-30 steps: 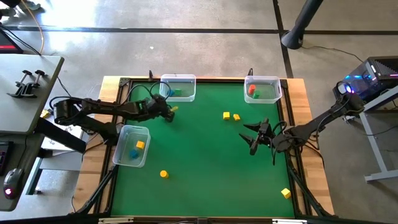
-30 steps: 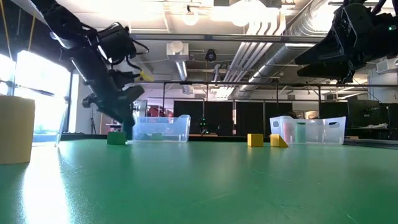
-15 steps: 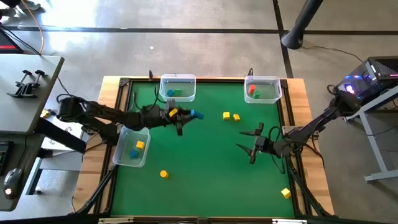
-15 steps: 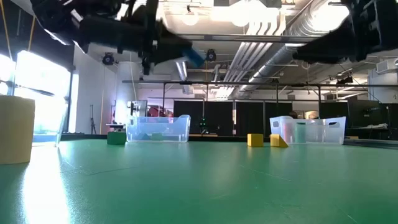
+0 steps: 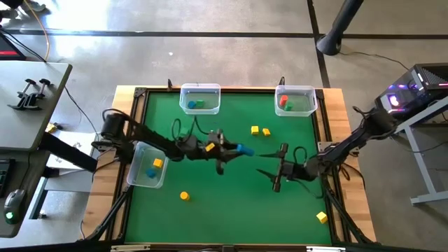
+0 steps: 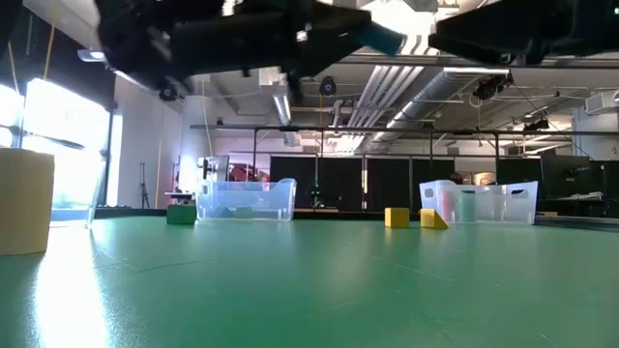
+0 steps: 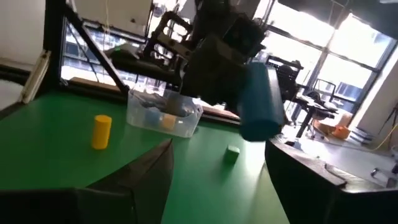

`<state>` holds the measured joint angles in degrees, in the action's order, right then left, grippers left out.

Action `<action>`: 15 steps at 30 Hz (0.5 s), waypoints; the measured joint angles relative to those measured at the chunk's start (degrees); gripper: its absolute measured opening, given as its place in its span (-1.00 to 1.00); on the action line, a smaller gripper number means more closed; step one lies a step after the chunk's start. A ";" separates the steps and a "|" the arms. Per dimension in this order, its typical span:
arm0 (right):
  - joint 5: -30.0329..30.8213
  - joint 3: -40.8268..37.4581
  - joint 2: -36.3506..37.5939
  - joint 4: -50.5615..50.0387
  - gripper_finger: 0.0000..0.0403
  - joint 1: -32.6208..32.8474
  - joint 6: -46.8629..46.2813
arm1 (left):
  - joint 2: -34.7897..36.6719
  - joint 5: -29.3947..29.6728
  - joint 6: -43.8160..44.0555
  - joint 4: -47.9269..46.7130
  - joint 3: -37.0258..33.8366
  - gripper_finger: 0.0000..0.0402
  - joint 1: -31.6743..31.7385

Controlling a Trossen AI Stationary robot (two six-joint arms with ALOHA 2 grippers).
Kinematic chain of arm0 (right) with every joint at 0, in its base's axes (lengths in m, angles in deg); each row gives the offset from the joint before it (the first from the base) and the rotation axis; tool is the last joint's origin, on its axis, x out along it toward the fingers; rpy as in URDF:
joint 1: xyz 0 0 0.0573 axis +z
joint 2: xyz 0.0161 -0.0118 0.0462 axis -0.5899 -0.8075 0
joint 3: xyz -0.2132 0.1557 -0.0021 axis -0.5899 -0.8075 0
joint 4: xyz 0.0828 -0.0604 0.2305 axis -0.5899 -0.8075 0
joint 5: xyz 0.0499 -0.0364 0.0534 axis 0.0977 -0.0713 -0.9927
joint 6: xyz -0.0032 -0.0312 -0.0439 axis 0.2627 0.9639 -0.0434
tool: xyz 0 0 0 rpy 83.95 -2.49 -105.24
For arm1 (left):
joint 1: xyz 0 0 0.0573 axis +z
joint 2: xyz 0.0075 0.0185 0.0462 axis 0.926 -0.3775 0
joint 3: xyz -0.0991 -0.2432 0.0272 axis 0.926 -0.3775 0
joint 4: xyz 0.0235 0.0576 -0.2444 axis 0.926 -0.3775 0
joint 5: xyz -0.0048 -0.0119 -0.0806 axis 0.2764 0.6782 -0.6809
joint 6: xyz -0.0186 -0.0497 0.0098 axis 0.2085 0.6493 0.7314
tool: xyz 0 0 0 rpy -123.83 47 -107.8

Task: Sort blocks by size
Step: Put the blue cylindrical block into the top right transparent bin

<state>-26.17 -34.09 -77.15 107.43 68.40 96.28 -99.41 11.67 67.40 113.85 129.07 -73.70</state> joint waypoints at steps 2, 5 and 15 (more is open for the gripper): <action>1.70 1.89 -1.51 -0.42 0.24 0.00 1.24 | -2.01 -2.44 -1.21 -0.24 3.16 -0.57 -0.24; 10.49 4.36 -3.24 -0.29 0.24 0.57 2.92 | -4.00 -3.82 -2.31 -0.36 6.13 -0.55 -0.17; 16.56 5.89 -4.43 0.87 0.24 1.39 3.22 | -4.75 -5.63 -1.61 -1.69 7.08 -0.54 -0.39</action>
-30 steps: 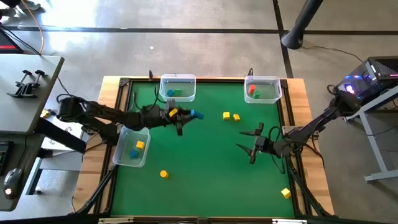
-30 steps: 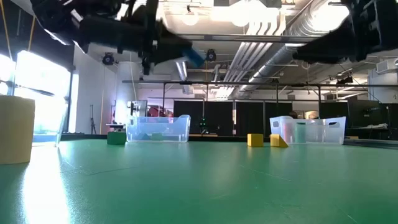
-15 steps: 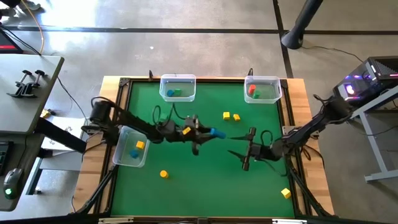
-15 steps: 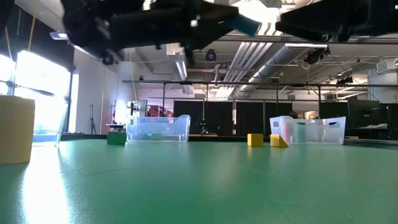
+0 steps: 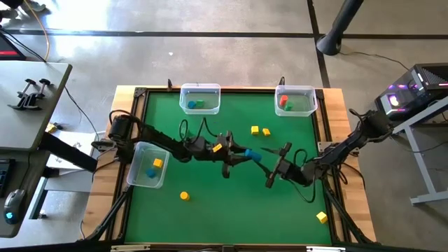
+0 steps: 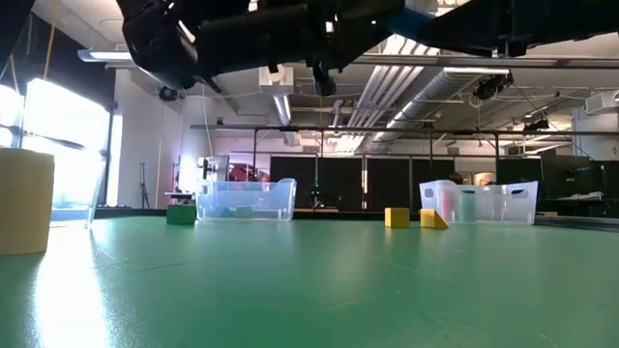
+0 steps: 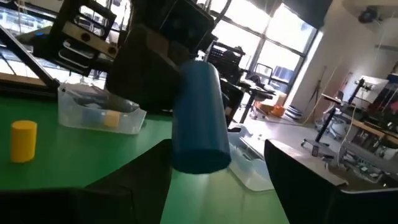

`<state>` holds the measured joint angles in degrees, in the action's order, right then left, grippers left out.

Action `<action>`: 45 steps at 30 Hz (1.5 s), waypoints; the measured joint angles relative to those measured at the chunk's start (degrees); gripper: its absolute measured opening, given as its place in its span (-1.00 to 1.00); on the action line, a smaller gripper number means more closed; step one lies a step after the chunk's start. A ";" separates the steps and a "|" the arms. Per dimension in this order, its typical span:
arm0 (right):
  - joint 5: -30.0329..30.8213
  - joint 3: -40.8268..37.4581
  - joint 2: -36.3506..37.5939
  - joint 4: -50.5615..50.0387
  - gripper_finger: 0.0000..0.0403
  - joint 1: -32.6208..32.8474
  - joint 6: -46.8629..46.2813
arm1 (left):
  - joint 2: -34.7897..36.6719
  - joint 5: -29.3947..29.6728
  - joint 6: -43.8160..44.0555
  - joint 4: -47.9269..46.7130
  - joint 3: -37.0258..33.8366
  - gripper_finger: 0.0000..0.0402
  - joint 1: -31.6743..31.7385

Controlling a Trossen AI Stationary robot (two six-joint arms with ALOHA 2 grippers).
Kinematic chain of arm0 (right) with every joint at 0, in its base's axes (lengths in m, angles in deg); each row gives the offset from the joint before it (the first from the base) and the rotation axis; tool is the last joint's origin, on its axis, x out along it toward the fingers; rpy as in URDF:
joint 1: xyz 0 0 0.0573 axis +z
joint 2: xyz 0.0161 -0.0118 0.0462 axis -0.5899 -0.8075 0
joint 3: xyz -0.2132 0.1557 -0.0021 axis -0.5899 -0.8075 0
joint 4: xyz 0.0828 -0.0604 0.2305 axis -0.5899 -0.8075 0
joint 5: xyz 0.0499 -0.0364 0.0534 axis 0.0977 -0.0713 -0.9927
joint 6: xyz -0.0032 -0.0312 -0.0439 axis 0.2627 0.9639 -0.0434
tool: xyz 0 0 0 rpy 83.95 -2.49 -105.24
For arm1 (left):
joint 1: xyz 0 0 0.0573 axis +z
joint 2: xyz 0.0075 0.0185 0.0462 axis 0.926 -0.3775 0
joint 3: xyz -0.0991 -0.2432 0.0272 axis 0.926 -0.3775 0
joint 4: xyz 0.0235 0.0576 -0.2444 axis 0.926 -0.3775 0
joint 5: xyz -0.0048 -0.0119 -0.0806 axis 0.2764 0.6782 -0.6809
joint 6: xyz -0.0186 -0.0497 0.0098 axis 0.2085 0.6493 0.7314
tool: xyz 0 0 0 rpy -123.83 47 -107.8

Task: Sort blocks by size
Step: Put the blue cylindrical block into the top right transparent bin

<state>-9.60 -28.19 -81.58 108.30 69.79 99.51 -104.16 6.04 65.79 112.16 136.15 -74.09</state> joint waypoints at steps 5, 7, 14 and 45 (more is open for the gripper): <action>-6.97 0.00 0.00 0.38 0.24 -0.04 -0.14 | 0.00 0.03 -0.32 -0.68 0.00 -0.54 -0.21; -8.98 0.00 0.00 0.71 0.20 -0.02 -0.51 | 0.00 0.07 -0.45 -0.85 0.00 -0.54 -0.20; -8.26 0.00 0.02 -0.24 -0.28 -0.69 -1.66 | 0.00 0.80 -0.47 -1.35 0.00 -0.54 -0.21; -40.42 45.01 13.54 -131.75 -0.42 -60.85 -32.35 | 13.33 19.07 -3.36 -41.55 0.00 -0.14 -1.70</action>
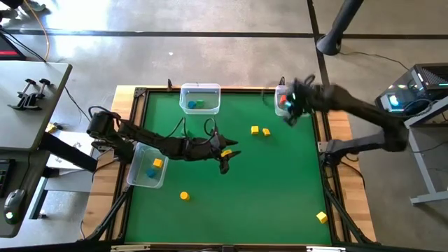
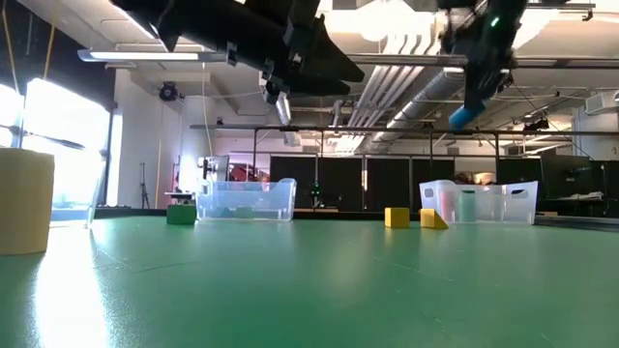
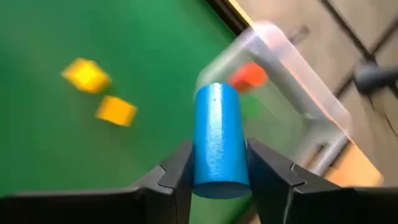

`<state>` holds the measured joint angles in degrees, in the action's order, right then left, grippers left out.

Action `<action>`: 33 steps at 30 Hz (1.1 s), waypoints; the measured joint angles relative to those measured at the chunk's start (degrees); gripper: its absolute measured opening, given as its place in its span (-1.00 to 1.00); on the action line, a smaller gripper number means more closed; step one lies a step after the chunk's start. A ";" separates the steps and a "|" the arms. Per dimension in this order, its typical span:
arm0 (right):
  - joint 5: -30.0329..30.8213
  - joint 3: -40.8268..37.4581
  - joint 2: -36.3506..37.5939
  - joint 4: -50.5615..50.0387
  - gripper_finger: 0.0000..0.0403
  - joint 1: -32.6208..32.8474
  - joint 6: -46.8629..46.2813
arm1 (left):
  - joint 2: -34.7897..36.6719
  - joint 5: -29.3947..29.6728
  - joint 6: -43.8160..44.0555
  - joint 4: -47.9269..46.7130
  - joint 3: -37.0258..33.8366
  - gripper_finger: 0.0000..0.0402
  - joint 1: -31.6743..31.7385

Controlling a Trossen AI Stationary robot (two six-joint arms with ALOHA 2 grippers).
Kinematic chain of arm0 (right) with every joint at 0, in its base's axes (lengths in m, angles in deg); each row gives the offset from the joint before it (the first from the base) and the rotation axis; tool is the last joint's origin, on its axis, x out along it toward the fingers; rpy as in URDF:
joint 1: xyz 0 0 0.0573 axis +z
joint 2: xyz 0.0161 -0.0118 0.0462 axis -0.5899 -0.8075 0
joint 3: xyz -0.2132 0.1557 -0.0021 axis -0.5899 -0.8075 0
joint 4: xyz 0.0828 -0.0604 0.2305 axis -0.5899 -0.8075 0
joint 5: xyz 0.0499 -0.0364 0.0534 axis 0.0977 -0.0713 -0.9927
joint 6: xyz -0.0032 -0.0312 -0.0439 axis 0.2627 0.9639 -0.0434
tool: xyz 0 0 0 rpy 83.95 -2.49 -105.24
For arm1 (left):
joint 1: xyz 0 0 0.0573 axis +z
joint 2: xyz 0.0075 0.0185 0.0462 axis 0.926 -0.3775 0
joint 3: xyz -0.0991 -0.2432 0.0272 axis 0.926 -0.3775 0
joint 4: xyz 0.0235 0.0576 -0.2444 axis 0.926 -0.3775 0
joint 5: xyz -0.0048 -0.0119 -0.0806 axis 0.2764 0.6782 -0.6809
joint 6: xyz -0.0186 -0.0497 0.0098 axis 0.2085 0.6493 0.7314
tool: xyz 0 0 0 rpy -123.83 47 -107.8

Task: Sort blocks by size
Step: Put the blue cylindrical block into the top right transparent bin

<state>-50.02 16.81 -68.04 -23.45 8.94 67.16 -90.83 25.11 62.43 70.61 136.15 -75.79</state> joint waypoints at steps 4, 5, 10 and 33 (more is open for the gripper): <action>-4.82 4.59 -9.79 -1.91 -0.42 -13.91 8.55 | 0.00 0.00 0.32 -0.02 0.00 -0.14 0.00; -6.07 5.52 -12.32 -2.49 -0.42 -16.68 10.47 | 0.00 0.00 0.32 0.00 0.00 -0.14 0.00; -7.76 9.62 -23.86 -5.39 -0.42 -26.44 16.47 | 0.00 0.00 0.82 -0.42 0.00 -0.14 -0.53; -8.48 11.21 -39.57 -7.44 -0.26 -31.69 18.84 | 0.00 -0.02 0.82 -0.34 0.00 -0.14 -1.53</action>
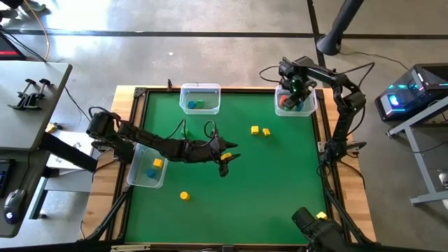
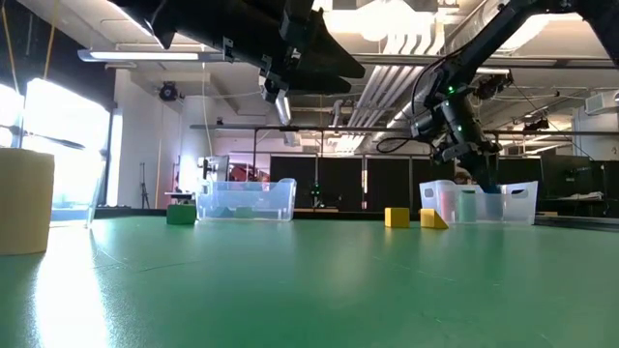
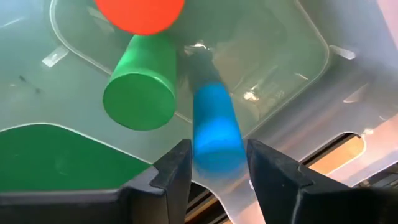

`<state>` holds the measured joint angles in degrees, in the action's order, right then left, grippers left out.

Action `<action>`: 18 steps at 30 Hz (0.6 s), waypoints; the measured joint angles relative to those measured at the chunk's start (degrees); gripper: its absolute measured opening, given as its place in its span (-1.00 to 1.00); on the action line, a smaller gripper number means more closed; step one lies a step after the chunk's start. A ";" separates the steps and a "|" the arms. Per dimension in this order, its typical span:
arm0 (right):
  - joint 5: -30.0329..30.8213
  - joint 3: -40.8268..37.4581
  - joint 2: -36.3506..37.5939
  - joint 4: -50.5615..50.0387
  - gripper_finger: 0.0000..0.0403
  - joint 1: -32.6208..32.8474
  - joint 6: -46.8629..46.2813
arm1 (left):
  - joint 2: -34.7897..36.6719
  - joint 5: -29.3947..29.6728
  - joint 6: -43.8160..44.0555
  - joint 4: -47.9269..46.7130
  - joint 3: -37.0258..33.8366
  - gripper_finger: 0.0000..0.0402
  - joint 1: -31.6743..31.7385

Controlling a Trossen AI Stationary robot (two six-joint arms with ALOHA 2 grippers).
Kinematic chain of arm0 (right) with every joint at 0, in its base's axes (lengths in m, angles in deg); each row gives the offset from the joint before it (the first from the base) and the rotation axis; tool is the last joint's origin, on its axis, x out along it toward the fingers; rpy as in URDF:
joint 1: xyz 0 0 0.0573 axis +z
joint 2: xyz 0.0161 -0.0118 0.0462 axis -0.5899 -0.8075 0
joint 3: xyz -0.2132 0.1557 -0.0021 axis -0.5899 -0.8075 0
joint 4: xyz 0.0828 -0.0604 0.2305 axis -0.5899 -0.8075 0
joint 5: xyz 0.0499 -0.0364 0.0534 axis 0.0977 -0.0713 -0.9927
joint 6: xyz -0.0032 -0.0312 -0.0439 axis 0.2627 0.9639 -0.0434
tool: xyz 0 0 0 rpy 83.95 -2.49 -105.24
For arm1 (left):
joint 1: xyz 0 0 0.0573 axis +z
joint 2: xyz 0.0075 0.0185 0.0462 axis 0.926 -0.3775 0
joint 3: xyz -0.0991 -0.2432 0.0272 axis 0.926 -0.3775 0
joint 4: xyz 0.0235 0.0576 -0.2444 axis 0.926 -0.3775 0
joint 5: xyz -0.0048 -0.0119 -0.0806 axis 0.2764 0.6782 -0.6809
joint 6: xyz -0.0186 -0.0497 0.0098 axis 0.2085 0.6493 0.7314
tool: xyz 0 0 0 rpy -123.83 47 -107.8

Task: Sort blocks by size
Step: Put the blue cylindrical block into the top right transparent bin, then put the yellow triangle block into the top left transparent bin

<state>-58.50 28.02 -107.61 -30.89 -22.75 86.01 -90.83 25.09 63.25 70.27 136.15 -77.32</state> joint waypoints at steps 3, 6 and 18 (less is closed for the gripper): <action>0.57 -0.02 0.00 0.29 -0.25 0.02 0.78 | 0.00 0.00 0.00 -0.02 0.00 -0.14 0.00; 1.11 -0.02 0.00 1.46 -0.24 -0.04 0.95 | 0.00 0.00 0.00 -0.02 0.00 -0.14 0.00; 3.32 8.83 4.83 -1.57 -0.24 0.40 2.25 | 0.00 0.00 0.00 -0.04 0.00 -0.14 0.02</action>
<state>-55.17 36.85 -102.79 -32.45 -22.34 88.26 -90.83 25.09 63.25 70.23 136.15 -77.30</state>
